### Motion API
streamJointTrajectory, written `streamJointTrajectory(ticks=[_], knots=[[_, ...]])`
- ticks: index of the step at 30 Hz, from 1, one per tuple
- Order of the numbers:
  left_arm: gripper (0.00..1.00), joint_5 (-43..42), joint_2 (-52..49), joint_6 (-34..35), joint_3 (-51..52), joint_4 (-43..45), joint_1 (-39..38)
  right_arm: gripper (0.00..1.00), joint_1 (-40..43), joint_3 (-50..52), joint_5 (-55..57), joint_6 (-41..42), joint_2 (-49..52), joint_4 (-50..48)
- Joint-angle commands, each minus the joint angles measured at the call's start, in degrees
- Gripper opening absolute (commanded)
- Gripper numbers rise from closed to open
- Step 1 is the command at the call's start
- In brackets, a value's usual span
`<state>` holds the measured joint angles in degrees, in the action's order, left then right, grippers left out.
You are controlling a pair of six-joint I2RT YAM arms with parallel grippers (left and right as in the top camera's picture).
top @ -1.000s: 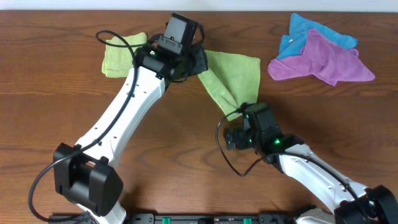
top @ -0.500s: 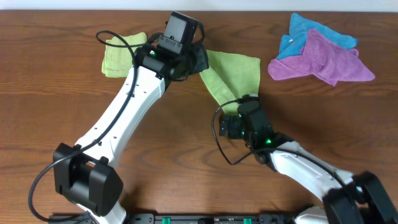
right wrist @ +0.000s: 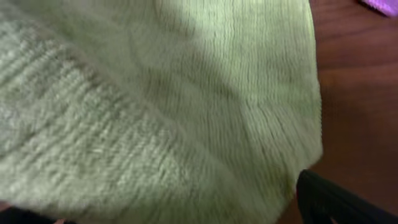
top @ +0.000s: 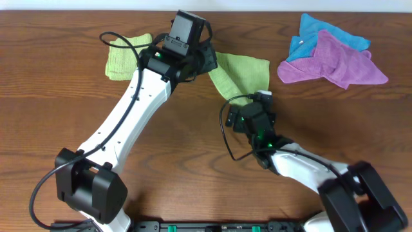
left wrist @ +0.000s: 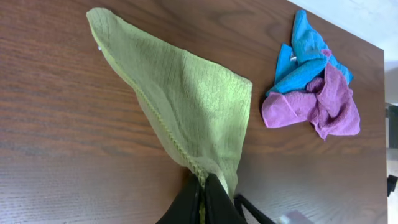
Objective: Fold the cloth
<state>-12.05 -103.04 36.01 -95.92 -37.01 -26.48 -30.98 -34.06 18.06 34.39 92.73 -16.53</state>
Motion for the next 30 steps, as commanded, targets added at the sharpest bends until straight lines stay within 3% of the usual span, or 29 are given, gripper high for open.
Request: streamJointTrajectory(ticks=[1,6,10,14,18,21,22,24,26,27,28,29,30], knots=[[0.06,-1.4,0.6,0.2,-1.4,0.0,-0.1,0.99,-0.4,0.1,2.6,1.1,4.5,-2.3],[0.06,-1.5,0.6,0.2,-1.4,0.0,-0.1,0.99,-0.4,0.1,2.9,0.7,6.5,-3.3],[0.06,-1.3,0.6,0.2,-1.4,0.7,-0.1,0.71,-0.4,0.1,6.2,0.2,5.7,-1.6],[0.06,-1.3,0.6,0.2,-1.4,2.3,-0.1,0.54,-0.4,0.0,7.4,-1.9,4.5,1.4],[0.06,-1.3,0.6,0.2,-1.4,4.0,-0.1,0.48,-0.4,0.0,7.5,-1.9,4.3,6.6],[0.06,-1.3,0.6,0.2,-1.4,4.8,-0.1,0.55,-0.4,0.0,7.5,-1.9,4.3,9.6],[0.06,-1.3,0.6,0.2,-1.4,4.9,-0.1,0.52,-0.4,0.0,7.5,-1.9,4.3,10.1],[0.06,-1.1,0.6,0.2,-1.4,4.9,-0.1,0.41,-0.4,0.0,8.1,-1.9,4.3,10.3],[0.06,-1.1,0.6,0.2,-1.4,4.9,-0.1,0.19,-0.4,0.0,9.5,-1.9,4.3,10.1],[0.06,-1.1,0.6,0.2,-1.4,4.9,-0.1,0.13,-0.4,0.0,9.9,-1.9,4.3,9.9],[0.06,-1.1,0.6,0.2,-1.4,4.9,-0.1,0.18,-0.4,0.0,10.3,-1.9,4.3,9.7],[0.06,-1.1,0.6,0.2,-1.4,4.9,-0.1,0.37,-0.4,-0.1,10.5,-1.9,4.3,9.5],[0.06,-1.1,0.6,0.2,-1.4,4.7,-0.1,0.29,-0.3,-0.1,10.4,-2.2,4.3,9.2]])
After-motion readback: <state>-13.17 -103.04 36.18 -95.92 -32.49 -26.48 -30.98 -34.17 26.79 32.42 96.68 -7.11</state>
